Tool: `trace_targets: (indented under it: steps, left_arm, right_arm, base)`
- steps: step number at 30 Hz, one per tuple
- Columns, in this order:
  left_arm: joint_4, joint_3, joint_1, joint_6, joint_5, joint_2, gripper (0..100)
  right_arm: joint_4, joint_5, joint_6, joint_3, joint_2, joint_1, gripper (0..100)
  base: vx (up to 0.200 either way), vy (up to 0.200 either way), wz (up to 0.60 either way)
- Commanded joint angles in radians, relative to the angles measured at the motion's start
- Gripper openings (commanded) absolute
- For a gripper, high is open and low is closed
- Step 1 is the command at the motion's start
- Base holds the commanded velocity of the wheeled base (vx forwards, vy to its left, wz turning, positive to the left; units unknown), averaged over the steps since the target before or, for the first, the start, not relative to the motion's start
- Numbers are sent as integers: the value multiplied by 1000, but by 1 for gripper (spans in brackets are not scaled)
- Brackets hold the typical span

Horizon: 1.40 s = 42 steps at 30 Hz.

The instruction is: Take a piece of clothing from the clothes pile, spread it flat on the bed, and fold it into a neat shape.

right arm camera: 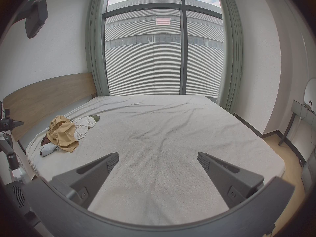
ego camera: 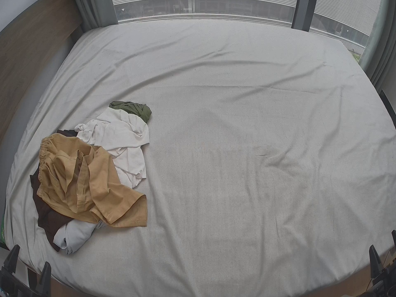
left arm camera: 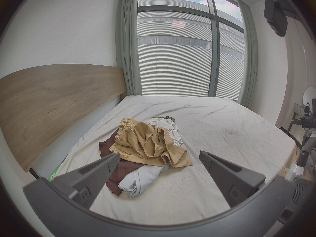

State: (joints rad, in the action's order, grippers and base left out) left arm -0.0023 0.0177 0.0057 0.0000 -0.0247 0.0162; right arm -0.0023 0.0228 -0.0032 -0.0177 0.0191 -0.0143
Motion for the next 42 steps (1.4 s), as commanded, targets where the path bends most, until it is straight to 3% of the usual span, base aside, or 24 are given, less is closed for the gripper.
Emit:
trace_targets:
  steps: [1, 23, 27, 42]
  left_arm:
    - [-1, -18, 0, 0, 0, -16, 100]
    - [-1, -18, 0, 0, 2, -16, 100]
    - [-1, -18, 0, 2, 2, -16, 100]
    - [-1, -18, 0, 3, 0, -16, 100]
  right_arm:
    - [-1, 5, -4, 18, 1, 0, 100]
    - [-41, 25, -23, 1, -19, 0, 100]
    - [-168, 65, -21, -191, 193, -18, 100]
    - [-281, 95, -15, -242, 553, 68, 100]
  base:
    - [0, 0, 0]
    - [0, 0, 0]
    - [0, 0, 0]
    - [0, 0, 0]
